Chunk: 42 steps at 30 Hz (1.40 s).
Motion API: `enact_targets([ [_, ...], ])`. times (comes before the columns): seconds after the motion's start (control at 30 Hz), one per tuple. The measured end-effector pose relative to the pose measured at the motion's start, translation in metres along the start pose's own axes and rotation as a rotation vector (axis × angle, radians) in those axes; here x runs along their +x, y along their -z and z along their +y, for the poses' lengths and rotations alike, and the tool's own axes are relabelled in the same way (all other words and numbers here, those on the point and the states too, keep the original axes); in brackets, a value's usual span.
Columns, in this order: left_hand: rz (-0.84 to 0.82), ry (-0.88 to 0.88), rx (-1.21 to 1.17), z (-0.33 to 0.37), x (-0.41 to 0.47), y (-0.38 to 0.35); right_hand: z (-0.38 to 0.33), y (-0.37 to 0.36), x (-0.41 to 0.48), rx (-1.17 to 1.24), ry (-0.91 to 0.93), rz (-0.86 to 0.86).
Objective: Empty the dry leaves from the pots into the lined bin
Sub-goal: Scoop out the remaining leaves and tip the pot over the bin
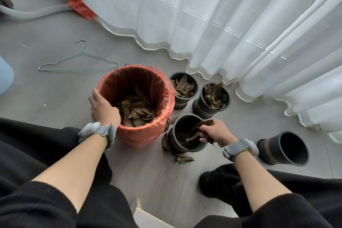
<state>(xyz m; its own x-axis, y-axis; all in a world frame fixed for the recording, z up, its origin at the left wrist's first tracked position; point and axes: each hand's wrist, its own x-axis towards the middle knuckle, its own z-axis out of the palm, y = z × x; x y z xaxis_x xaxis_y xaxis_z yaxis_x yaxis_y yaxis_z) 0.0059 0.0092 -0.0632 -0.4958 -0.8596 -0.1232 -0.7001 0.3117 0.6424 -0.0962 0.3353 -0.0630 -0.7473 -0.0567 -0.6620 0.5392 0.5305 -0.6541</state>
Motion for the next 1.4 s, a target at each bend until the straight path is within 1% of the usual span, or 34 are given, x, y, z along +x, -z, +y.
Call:
enact_targets([
  [0.1,-0.004,-0.006,-0.006,0.001,0.0,-0.001,-0.026,0.011,-0.016,0.042,0.071,-0.003],
  [0.33,-0.003,-0.018,-0.017,0.002,-0.002,-0.001,-0.104,0.012,-0.054,0.17,0.353,-0.038],
  [0.43,-0.007,-0.017,-0.022,0.003,-0.002,0.0,-0.142,-0.015,-0.065,0.081,0.464,-0.106],
  [0.53,-0.018,-0.017,-0.028,0.002,-0.001,0.0,-0.169,-0.053,-0.069,-0.106,0.54,-0.152],
  [0.7,-0.031,-0.031,-0.039,0.003,-0.003,-0.001,-0.192,-0.101,-0.062,-0.369,0.666,-0.188],
  [0.77,-0.024,-0.034,-0.032,0.002,-0.001,0.0,-0.194,-0.109,-0.054,-0.42,0.69,-0.186],
  [0.87,-0.013,-0.019,-0.028,0.001,0.002,0.001,-0.186,-0.104,-0.04,-0.39,0.685,-0.099],
  [0.93,-0.013,-0.021,-0.027,0.0,0.001,0.001,-0.17,-0.087,-0.029,-0.423,0.68,-0.034],
  [1.03,-0.01,-0.014,-0.023,0.0,0.002,0.0,-0.129,-0.052,-0.008,-0.559,0.624,0.022],
  [1.1,0.001,-0.019,-0.018,-0.001,0.003,0.001,-0.094,-0.033,0.004,-0.696,0.54,0.032],
  [1.13,0.007,-0.018,-0.016,-0.001,0.003,0.0,-0.077,-0.025,0.01,-0.765,0.474,0.016],
  [1.23,0.023,-0.026,-0.021,0.001,0.001,-0.001,-0.033,-0.02,0.026,-0.946,0.29,-0.107],
  [1.3,0.029,-0.037,-0.022,0.0,0.001,-0.004,-0.009,-0.032,0.039,-1.068,0.219,-0.166],
  [1.4,0.051,-0.026,0.015,-0.002,0.003,-0.01,0.022,-0.058,0.064,-1.214,0.098,-0.199],
])
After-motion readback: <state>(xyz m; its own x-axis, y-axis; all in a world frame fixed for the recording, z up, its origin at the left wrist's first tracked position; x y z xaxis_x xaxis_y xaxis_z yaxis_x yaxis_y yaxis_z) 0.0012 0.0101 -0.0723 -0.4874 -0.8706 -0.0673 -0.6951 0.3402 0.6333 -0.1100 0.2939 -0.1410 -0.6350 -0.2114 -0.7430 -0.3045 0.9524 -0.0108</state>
